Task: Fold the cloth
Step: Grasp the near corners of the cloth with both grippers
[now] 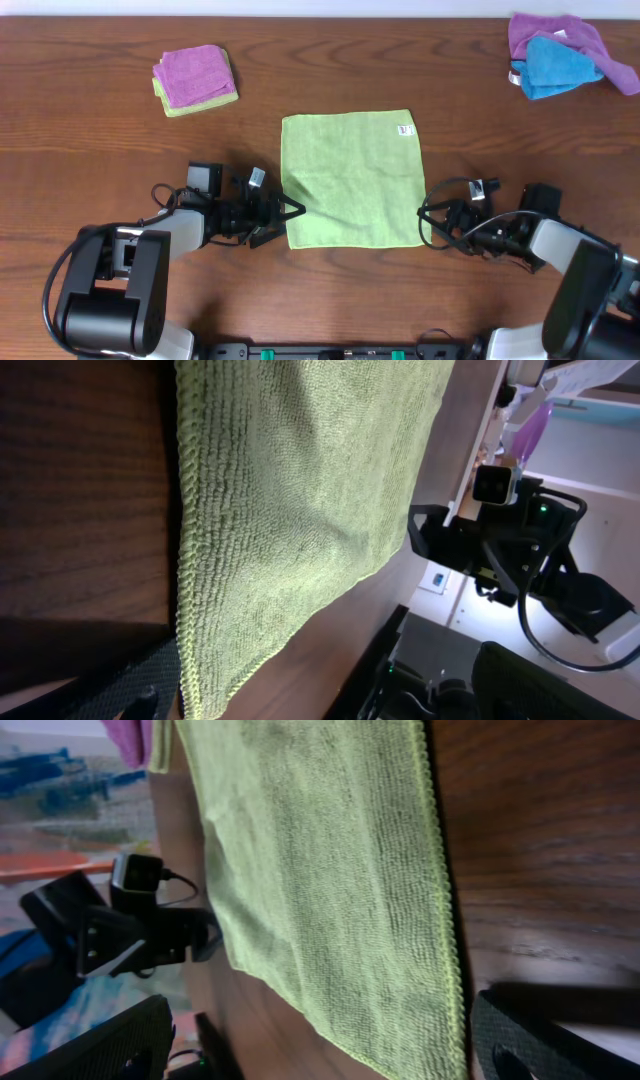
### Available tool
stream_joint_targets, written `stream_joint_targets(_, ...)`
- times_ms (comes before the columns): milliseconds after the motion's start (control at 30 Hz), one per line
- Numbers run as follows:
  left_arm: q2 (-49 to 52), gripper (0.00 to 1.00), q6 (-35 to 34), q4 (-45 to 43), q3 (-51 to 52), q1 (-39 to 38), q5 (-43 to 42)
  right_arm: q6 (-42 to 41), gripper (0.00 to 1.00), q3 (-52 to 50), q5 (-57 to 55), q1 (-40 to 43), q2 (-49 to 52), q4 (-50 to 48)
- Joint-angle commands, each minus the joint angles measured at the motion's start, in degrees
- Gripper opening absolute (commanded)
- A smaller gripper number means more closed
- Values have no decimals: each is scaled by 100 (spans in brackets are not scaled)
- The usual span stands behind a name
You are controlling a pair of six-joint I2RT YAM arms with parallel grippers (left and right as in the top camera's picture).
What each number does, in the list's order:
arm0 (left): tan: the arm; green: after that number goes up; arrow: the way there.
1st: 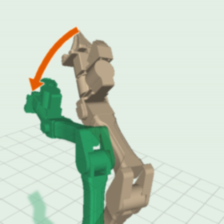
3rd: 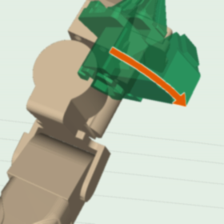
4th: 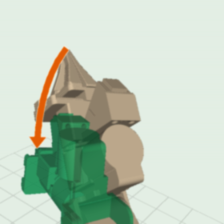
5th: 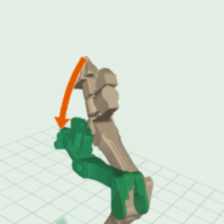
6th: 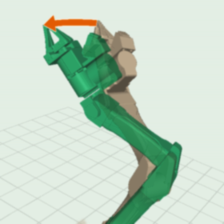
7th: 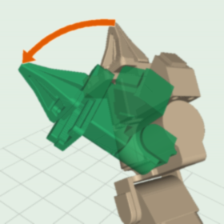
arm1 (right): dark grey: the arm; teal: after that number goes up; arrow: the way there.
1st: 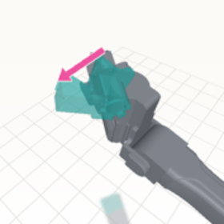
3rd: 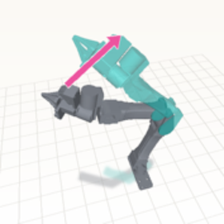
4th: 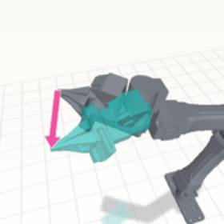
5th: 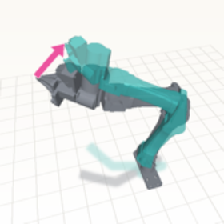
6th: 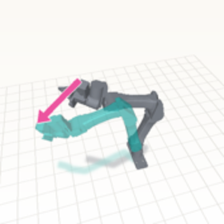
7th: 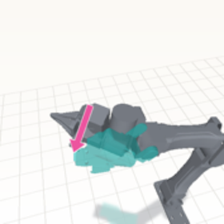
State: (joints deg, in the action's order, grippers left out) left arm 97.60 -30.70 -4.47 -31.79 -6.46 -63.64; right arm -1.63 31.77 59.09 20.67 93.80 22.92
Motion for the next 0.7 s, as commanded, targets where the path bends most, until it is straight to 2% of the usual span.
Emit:
stream_joint_targets(0, 236, 95, -188, 22, 109, 0, 461, 173, 96, -87, -280, -35, 356, -83)
stream_joint_targets(667, 236, 95, -695, -501, 109, -376, 365, 127, 91, -87, 149, -501, 688, -435)
